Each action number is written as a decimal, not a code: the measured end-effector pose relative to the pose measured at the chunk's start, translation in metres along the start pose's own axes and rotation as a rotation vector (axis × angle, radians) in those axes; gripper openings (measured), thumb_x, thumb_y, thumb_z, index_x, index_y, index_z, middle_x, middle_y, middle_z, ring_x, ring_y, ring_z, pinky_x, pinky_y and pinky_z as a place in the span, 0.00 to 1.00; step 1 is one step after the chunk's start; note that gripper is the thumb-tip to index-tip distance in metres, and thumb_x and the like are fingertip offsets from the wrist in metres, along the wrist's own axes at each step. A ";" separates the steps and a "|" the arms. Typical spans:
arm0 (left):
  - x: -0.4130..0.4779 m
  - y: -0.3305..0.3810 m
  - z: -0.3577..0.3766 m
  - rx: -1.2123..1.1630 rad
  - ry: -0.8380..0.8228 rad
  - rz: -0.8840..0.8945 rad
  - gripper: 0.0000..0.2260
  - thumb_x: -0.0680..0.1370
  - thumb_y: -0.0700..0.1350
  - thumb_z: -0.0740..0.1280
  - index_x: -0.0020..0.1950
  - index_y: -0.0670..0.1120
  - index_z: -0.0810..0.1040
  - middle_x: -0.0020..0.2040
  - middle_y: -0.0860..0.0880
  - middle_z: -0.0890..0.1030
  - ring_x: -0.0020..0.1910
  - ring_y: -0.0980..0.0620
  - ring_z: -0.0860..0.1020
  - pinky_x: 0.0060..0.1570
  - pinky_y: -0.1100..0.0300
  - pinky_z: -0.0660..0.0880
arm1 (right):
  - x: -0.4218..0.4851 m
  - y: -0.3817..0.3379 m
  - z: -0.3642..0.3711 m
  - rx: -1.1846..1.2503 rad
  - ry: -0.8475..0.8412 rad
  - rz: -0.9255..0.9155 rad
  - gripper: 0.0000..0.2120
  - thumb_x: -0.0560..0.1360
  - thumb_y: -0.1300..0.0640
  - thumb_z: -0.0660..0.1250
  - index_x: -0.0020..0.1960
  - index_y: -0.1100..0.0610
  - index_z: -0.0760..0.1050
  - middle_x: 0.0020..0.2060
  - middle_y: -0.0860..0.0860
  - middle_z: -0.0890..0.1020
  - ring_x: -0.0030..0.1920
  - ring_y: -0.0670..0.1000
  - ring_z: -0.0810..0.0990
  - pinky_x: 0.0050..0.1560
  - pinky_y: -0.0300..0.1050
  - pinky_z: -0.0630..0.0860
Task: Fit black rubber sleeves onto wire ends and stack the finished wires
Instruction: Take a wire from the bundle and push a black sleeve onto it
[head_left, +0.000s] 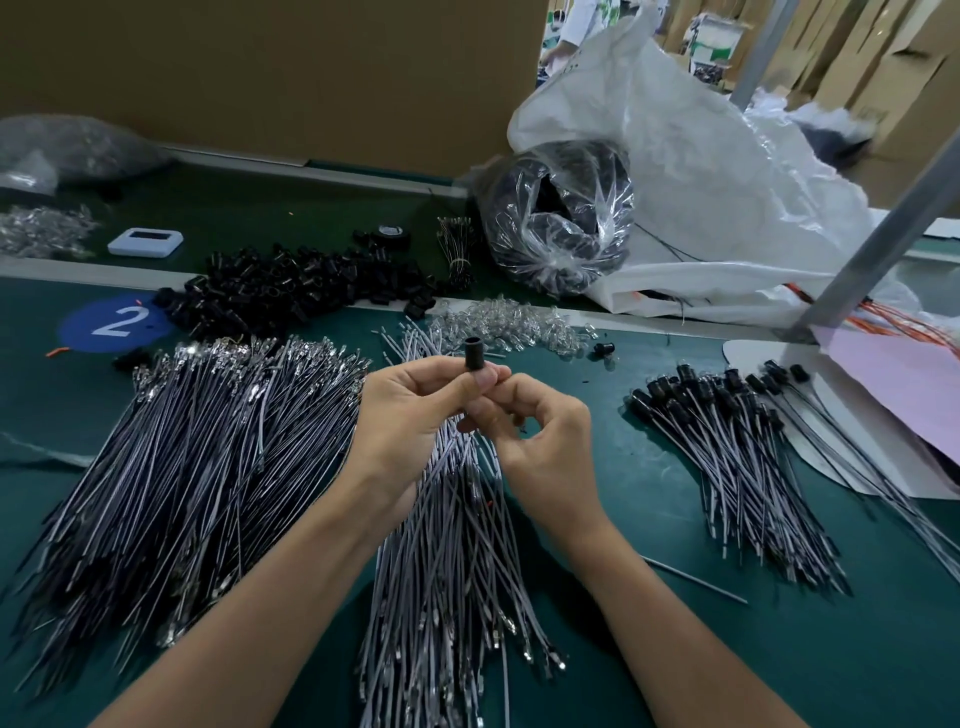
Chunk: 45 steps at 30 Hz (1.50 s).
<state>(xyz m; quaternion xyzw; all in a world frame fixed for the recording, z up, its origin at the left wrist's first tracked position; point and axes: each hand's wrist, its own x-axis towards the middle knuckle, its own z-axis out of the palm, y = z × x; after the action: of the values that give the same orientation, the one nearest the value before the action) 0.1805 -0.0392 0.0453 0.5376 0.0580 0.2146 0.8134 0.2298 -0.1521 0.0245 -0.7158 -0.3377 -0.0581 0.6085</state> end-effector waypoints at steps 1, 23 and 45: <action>0.000 -0.001 0.001 -0.020 0.027 -0.014 0.09 0.64 0.44 0.75 0.41 0.42 0.86 0.41 0.43 0.86 0.40 0.51 0.84 0.40 0.64 0.78 | 0.002 0.000 -0.002 -0.019 -0.020 0.009 0.03 0.76 0.61 0.70 0.44 0.57 0.83 0.36 0.47 0.85 0.39 0.45 0.84 0.44 0.51 0.80; 0.002 -0.002 -0.005 0.041 0.134 0.034 0.15 0.71 0.45 0.70 0.55 0.39 0.81 0.44 0.44 0.86 0.40 0.47 0.85 0.35 0.61 0.80 | 0.091 0.058 -0.058 -1.054 -0.197 0.305 0.11 0.76 0.68 0.62 0.56 0.63 0.78 0.55 0.60 0.78 0.56 0.61 0.76 0.51 0.49 0.73; 0.006 -0.019 -0.010 0.537 -0.005 0.404 0.16 0.73 0.32 0.72 0.50 0.54 0.82 0.39 0.59 0.85 0.38 0.58 0.85 0.37 0.66 0.79 | 0.042 -0.022 -0.037 -0.332 -0.122 -0.215 0.05 0.74 0.68 0.70 0.45 0.61 0.81 0.39 0.48 0.82 0.40 0.44 0.79 0.44 0.35 0.75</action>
<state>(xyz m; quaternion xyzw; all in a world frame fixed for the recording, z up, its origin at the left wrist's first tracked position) 0.1881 -0.0341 0.0245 0.7338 0.0030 0.3473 0.5839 0.2616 -0.1682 0.0729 -0.7684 -0.4341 -0.1343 0.4507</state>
